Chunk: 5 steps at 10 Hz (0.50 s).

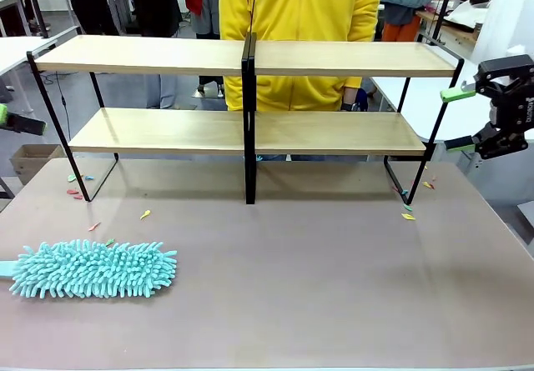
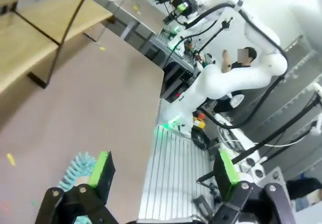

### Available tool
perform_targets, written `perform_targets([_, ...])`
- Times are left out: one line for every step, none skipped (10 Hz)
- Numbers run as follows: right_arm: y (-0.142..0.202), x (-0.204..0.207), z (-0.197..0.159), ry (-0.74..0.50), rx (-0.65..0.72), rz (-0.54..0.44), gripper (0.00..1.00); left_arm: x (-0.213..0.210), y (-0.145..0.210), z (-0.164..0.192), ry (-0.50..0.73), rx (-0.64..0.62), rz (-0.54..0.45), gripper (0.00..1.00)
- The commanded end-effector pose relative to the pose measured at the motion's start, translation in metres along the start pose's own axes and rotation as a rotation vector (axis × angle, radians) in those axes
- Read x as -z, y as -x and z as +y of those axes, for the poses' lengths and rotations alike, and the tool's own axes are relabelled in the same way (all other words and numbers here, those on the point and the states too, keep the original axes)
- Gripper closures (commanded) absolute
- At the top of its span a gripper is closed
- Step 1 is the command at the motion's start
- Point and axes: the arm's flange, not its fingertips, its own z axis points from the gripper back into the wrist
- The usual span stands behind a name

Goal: Clean the shelves.
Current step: Place the Duster on the table.

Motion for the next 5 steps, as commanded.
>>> perform_targets([-0.0016,-0.0029,0.0024,-0.028,-0.03,-0.006,0.0,-0.0006,-0.0016,-0.0065,0.005,0.068,-0.01,0.0])
perform_targets([-0.0016,-0.0029,0.0024,-0.028,-0.03,-0.006,0.0,-0.0006,-0.0016,-0.0065,0.005,0.068,-0.01,0.0])
perform_targets([-0.0016,-0.0029,0.0024,-0.028,-0.03,-0.006,0.0,-0.0006,-0.0016,-0.0065,0.005,0.068,-0.01,0.0])
perform_targets([-0.0016,-0.0029,0.0024,-0.028,-0.03,-0.006,0.0,-0.0006,-0.0016,-0.0065,0.005,0.068,-0.01,0.0])
perform_targets([-0.0016,-0.0029,0.0024,-0.028,-0.03,-0.006,0.0,-0.0006,-0.0016,-0.0065,0.005,0.068,-0.01,0.0])
